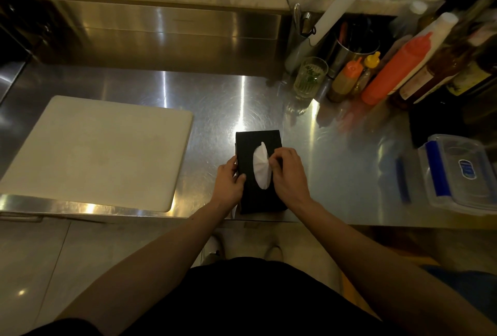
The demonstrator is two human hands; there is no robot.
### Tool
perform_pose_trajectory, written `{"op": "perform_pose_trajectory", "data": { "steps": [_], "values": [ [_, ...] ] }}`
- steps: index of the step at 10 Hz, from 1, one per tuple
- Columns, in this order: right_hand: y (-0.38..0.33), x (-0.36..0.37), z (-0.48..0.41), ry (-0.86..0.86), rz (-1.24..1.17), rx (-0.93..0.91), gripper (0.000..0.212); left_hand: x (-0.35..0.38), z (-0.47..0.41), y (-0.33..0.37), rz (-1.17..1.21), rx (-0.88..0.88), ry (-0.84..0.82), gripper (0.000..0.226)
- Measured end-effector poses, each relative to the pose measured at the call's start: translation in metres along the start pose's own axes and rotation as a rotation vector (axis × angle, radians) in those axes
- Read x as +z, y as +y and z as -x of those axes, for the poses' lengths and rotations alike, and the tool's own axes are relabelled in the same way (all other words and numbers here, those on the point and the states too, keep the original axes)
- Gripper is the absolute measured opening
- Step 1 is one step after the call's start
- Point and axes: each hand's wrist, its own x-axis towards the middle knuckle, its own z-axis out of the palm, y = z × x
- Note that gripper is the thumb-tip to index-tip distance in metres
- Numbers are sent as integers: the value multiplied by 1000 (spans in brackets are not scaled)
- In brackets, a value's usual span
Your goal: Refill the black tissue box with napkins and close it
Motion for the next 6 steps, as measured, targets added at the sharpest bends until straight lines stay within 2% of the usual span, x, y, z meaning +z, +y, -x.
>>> {"op": "perform_pose_trajectory", "data": {
  "steps": [2, 4, 6],
  "values": [
    [1, -12, 5, -37, -61, 33, 22, -1, 5, 8, -237, 85, -25, 43],
    [5, -17, 5, -108, -45, 68, 37, -7, 12, 16, -365, 192, -37, 48],
    [-18, -34, -11, -67, 45, -46, 41, -24, 9, 48, -471, 405, 104, 50]
  ]
}}
